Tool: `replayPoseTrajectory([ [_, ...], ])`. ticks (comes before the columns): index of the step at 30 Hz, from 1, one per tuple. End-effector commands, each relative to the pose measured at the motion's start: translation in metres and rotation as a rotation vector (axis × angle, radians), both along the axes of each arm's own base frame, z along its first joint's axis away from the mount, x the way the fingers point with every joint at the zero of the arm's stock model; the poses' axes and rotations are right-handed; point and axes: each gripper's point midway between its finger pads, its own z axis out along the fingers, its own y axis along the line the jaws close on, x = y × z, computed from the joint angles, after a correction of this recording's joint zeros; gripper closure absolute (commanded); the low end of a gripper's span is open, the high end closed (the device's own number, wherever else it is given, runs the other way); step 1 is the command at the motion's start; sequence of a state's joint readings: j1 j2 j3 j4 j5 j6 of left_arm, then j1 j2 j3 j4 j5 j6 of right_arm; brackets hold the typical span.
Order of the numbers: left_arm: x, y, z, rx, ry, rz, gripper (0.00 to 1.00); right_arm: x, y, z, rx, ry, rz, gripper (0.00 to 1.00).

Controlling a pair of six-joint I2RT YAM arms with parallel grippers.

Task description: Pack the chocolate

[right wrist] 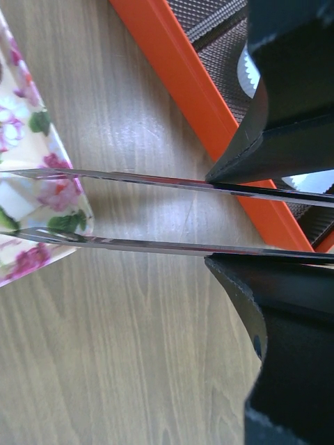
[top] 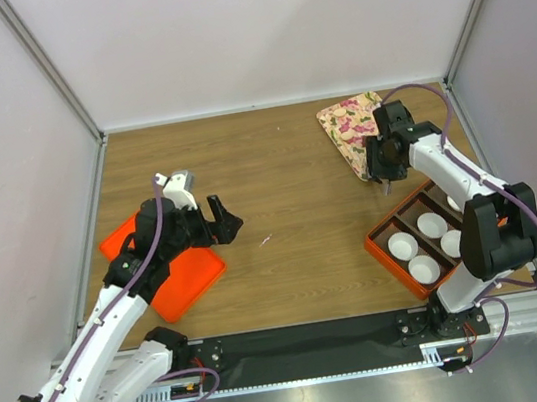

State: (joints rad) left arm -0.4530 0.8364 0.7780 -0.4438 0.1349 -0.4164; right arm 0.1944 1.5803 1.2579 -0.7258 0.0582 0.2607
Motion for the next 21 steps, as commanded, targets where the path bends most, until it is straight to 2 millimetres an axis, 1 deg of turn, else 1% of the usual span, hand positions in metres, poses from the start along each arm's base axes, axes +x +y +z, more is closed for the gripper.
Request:
replayPoseTrajectory([
  [1,0.005,-0.001,0.014,-0.009,-0.047,-0.007,0.00,0.008,0.000,0.004,0.005,-0.037,-0.006,0.52],
  [4,0.005,-0.001,0.015,-0.010,-0.051,-0.005,0.00,0.008,0.002,0.003,0.014,-0.036,-0.004,0.53],
  [7,0.004,0.000,0.015,-0.008,-0.052,-0.001,0.00,0.007,0.001,-0.001,0.007,-0.024,-0.007,0.55],
  [12,0.004,0.000,0.015,-0.010,-0.052,-0.002,0.00,0.009,-0.003,-0.005,-0.012,-0.020,-0.015,0.55],
  [17,0.003,0.001,0.016,-0.012,-0.055,0.000,0.00,0.013,-0.002,-0.006,-0.011,-0.026,-0.019,0.51],
  [18,0.003,0.001,0.016,-0.012,-0.055,0.000,0.00,0.013,-0.002,-0.008,-0.013,-0.022,-0.020,0.52],
  [19,0.003,0.001,0.017,-0.012,-0.056,0.002,0.00,0.013,-0.002,-0.008,-0.012,-0.024,-0.020,0.55],
  [21,0.004,0.001,0.017,-0.010,-0.055,0.004,0.00,0.013,-0.002,-0.008,-0.011,-0.024,-0.022,0.59],
])
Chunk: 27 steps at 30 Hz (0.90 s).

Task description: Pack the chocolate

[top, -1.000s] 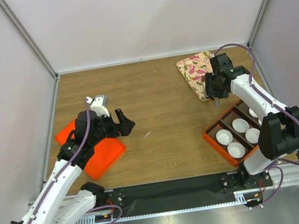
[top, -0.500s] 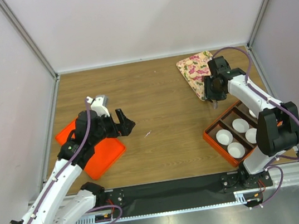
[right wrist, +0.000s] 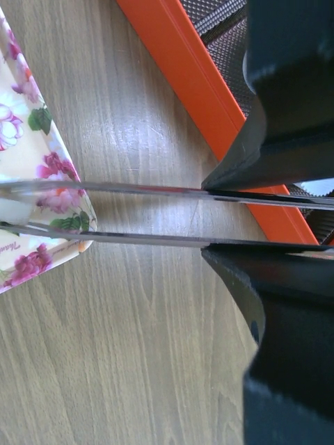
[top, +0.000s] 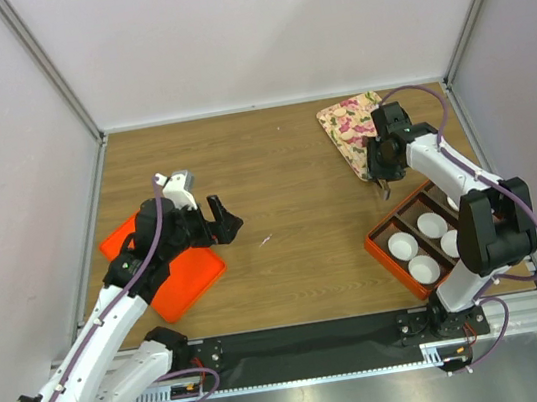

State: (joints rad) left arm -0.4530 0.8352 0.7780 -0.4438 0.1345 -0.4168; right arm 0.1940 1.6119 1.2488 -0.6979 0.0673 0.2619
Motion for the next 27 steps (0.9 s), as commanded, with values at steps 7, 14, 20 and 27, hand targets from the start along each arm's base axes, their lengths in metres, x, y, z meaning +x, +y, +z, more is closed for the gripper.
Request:
replayPoseTrajectory([
  [7,0.002,0.001,0.020,-0.017,-0.059,0.003,0.00,0.010,-0.006,0.033,-0.014,-0.081,-0.035,0.70],
  [14,-0.001,-0.003,0.017,-0.035,-0.053,-0.019,0.00,-0.007,-0.016,0.064,-0.041,-0.096,-0.054,0.71],
  [20,-0.002,-0.005,0.020,-0.042,-0.053,-0.032,0.00,-0.039,-0.043,0.092,-0.065,-0.079,-0.150,0.74],
  [27,-0.008,-0.011,0.025,-0.083,-0.067,-0.065,0.00,-0.083,-0.092,0.116,-0.043,-0.084,-0.333,0.74],
])
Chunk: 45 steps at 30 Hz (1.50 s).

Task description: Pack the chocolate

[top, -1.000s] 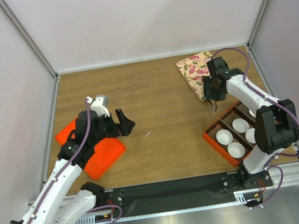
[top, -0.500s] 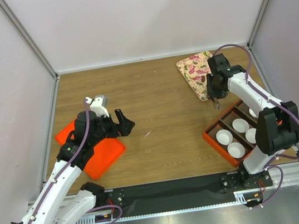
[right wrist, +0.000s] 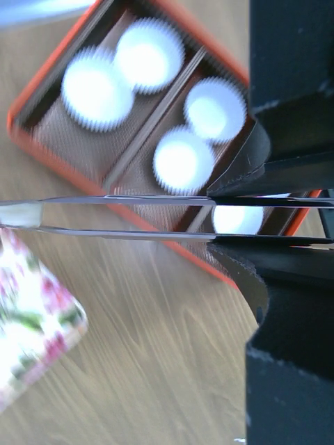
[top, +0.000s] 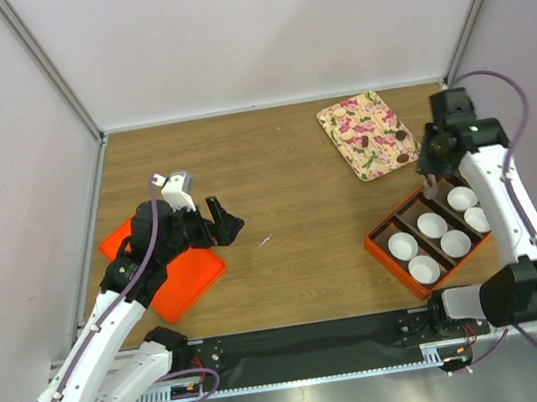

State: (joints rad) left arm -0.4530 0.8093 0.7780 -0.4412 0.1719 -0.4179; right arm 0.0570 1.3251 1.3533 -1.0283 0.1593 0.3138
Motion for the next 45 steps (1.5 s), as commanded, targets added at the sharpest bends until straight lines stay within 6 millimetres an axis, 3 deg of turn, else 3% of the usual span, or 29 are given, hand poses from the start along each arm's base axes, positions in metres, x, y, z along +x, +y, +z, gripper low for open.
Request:
replayPoseTrajectory([
  [1,-0.002,-0.008,0.019,-0.066,-0.056,-0.034,0.00,-0.028,-0.028,0.021,0.004,-0.013,-0.120,0.74],
  [12,-0.008,-0.019,0.007,-0.075,-0.014,-0.108,0.00,-0.075,-0.077,0.016,-0.011,0.080,-0.329,0.75],
  [18,-0.009,-0.018,0.006,-0.071,-0.003,-0.106,0.00,-0.088,-0.078,-0.003,0.014,0.122,-0.326,0.74],
  [27,-0.012,-0.016,0.006,-0.063,-0.012,-0.110,0.00,-0.079,-0.091,-0.022,0.003,0.118,-0.389,0.75],
  [39,-0.014,-0.010,-0.005,-0.031,0.025,-0.087,0.00,-0.067,-0.092,-0.047,0.017,0.104,-0.403,0.74],
  [45,-0.015,-0.011,0.004,-0.069,0.019,-0.068,0.00,-0.069,-0.095,-0.046,0.001,0.099,-0.406,0.71],
])
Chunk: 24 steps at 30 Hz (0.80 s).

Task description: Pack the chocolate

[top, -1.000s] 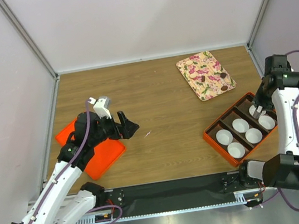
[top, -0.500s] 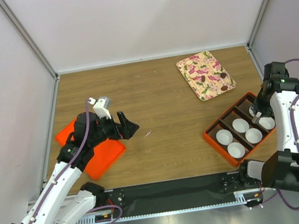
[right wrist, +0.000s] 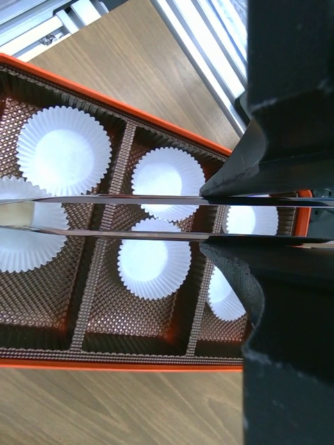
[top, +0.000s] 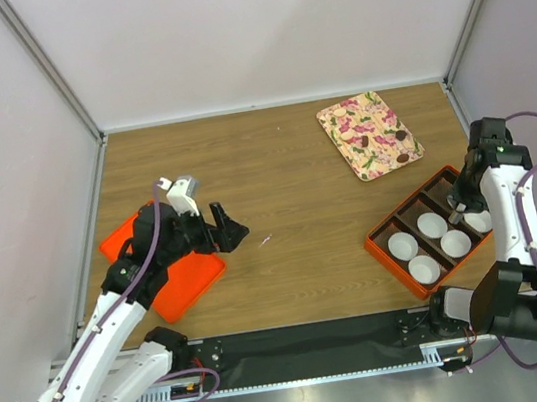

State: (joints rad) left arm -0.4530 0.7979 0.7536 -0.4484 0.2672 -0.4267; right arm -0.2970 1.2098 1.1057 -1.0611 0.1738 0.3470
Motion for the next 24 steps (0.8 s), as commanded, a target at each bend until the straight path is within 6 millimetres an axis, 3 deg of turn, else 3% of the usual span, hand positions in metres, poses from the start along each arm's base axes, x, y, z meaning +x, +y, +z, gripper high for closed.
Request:
replayPoseTrajectory([
  [1,0.001,0.001,0.013,-0.032,-0.025,0.020,0.00,0.008,-0.007,0.009,-0.034,-0.062,-0.015,0.70],
  [9,0.000,0.008,0.013,-0.018,-0.020,0.056,0.00,0.013,0.001,-0.006,0.019,-0.050,0.008,0.65],
  [18,-0.001,0.010,0.013,-0.006,-0.022,0.057,0.00,0.020,-0.010,0.018,-0.039,-0.088,-0.009,0.54],
  [23,-0.001,0.011,0.019,0.001,-0.036,0.052,0.00,0.023,-0.007,0.028,-0.030,-0.104,0.009,0.53],
  [24,-0.001,0.011,0.018,0.008,-0.038,0.050,0.00,0.028,-0.006,0.040,-0.036,-0.143,0.018,0.53],
])
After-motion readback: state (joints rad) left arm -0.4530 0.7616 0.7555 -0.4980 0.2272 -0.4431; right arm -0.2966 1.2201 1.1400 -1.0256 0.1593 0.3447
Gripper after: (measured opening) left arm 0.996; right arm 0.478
